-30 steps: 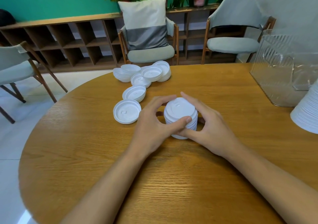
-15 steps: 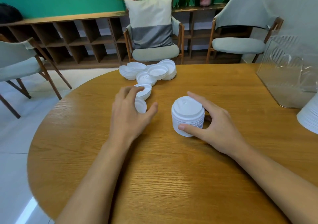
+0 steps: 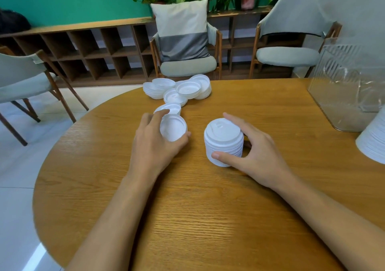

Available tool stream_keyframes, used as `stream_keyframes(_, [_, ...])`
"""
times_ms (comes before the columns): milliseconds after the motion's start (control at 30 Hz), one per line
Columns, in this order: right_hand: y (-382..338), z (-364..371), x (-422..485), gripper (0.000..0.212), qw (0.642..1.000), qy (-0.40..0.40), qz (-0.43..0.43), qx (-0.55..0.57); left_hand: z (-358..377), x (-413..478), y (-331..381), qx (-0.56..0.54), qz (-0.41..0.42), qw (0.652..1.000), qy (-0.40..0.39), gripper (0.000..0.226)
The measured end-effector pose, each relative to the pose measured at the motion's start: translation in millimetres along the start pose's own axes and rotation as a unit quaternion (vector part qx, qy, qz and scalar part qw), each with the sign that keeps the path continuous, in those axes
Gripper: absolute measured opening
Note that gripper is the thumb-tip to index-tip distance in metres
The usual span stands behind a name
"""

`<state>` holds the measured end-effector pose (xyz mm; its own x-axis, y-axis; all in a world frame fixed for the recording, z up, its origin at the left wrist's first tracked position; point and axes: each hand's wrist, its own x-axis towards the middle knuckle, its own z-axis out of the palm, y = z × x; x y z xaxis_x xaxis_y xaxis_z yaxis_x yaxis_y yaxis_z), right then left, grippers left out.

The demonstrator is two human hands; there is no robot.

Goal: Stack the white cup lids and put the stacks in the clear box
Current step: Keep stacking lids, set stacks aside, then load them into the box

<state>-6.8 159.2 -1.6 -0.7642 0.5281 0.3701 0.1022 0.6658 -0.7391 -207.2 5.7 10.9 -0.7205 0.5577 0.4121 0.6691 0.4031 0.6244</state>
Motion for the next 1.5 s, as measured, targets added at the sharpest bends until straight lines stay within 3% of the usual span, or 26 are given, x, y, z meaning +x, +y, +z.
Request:
stream_keyframes(100, [0, 0, 1, 0.091, 1.0, -0.001, -0.002, 0.0, 2, -1, -2, 0.005, 0.013, 0.999, -0.036, 0.085])
stream_keyframes(200, [0, 0, 1, 0.091, 1.0, -0.003, 0.0, 0.002, 1, -1, 2, 0.0, 0.047, 0.999, -0.015, 0.082])
stream_keyframes(367, [0, 1, 0, 0.091, 1.0, -0.003, 0.0, 0.005, 1, -6, 12, -0.106, 0.06, 0.992, -0.009, 0.064])
stream_keyframes(500, [0, 1, 1, 0.09, 1.0, -0.006, 0.001, 0.007, 7, -6, 9, -0.116, 0.087, 0.989, -0.04, 0.072])
stream_keyframes(767, [1, 1, 1, 0.09, 1.0, -0.005, 0.0, 0.002, 7, -4, 9, -0.153, 0.107, 0.982, -0.003, 0.07])
stream_keyframes(867, [1, 1, 1, 0.09, 1.0, -0.006, 0.003, 0.002, 3, -6, 14, -0.229, 0.078, 0.97, 0.007, 0.062])
stream_keyframes(1033, [-2, 1, 0, 0.089, 1.0, -0.011, 0.003, 0.005, -3, -12, 29, -0.384, 0.051, 0.921, -0.036, 0.056])
stream_keyframes(1267, [-5, 1, -1, 0.091, 1.0, -0.011, -0.006, 0.014, 10, -20, 35, -0.352, 0.073, 0.923, -0.137, 0.069])
stream_keyframes(1500, [-5, 1, -1, 0.09, 1.0, -0.009, -0.006, 0.01, 21, -25, 39, -0.3, 0.067, 0.942, -0.133, 0.069])
